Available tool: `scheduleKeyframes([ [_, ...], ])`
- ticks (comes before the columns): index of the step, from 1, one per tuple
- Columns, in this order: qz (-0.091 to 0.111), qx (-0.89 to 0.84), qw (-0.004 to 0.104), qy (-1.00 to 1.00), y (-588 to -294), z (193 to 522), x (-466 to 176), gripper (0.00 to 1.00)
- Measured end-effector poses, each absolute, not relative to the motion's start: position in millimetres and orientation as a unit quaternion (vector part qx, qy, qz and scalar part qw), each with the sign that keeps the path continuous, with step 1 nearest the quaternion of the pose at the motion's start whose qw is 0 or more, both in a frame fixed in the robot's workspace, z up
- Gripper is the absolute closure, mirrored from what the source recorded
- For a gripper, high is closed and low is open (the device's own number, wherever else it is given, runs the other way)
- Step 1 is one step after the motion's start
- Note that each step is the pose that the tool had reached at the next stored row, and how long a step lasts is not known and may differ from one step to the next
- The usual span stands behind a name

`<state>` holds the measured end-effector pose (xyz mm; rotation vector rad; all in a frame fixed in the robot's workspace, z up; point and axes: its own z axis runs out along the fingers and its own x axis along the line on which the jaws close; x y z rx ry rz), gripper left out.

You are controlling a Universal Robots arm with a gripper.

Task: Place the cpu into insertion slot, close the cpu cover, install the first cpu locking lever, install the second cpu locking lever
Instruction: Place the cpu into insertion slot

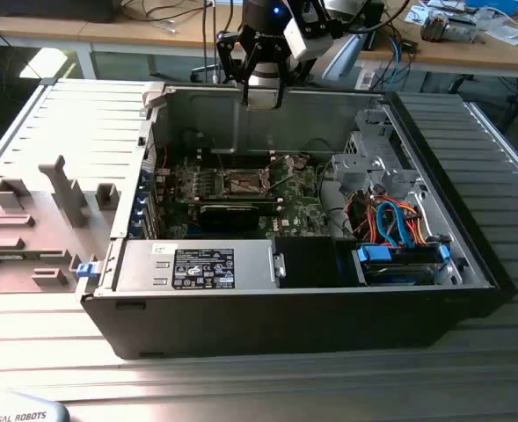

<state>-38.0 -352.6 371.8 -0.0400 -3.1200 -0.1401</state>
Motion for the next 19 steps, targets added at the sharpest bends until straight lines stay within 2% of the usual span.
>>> scheduleKeyframes([
  [19, -0.045, -0.013, 0.009, -0.999, -352.6, 366.8, -38.0, 0.46],
])
